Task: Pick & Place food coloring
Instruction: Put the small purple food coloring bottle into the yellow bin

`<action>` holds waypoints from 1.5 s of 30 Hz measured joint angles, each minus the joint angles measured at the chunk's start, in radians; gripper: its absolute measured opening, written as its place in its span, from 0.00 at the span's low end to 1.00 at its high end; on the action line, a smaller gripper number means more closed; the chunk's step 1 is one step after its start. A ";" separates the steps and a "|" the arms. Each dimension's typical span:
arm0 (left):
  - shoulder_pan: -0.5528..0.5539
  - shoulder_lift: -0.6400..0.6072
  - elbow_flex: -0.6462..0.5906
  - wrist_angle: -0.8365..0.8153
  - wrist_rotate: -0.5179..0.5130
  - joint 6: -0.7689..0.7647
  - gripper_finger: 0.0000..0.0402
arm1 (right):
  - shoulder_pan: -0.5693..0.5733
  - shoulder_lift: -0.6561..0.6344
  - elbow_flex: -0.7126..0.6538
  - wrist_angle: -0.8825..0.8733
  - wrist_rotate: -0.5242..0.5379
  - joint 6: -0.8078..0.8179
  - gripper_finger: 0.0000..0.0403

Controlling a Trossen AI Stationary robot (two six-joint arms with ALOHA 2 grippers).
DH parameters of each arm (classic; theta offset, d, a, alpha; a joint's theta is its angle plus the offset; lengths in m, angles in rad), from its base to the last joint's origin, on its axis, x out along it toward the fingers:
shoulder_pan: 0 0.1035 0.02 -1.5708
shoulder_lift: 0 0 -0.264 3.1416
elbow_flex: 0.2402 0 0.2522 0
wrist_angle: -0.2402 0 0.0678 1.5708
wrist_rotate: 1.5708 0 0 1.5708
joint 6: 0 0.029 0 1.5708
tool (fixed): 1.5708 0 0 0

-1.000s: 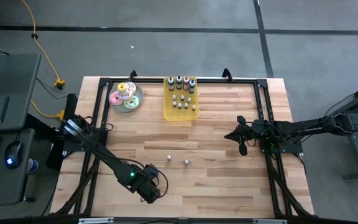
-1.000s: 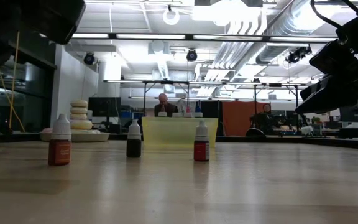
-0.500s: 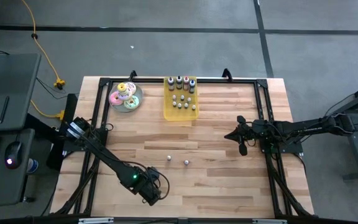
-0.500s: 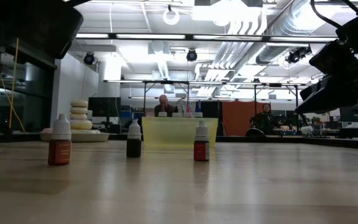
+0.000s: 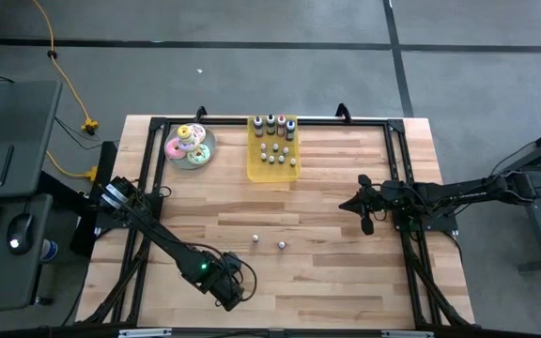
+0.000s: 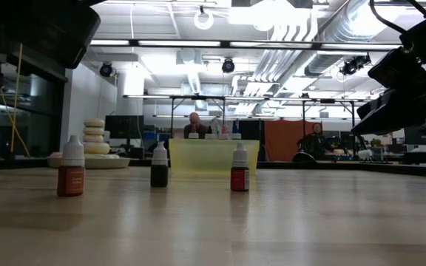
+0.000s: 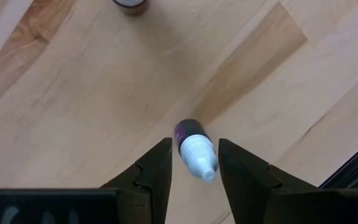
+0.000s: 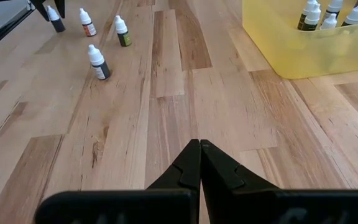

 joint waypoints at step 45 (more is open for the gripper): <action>0.043 -0.184 0.348 -0.431 -0.219 0.352 0.12 | 0.000 0.000 0.000 0.000 0.000 0.000 0.00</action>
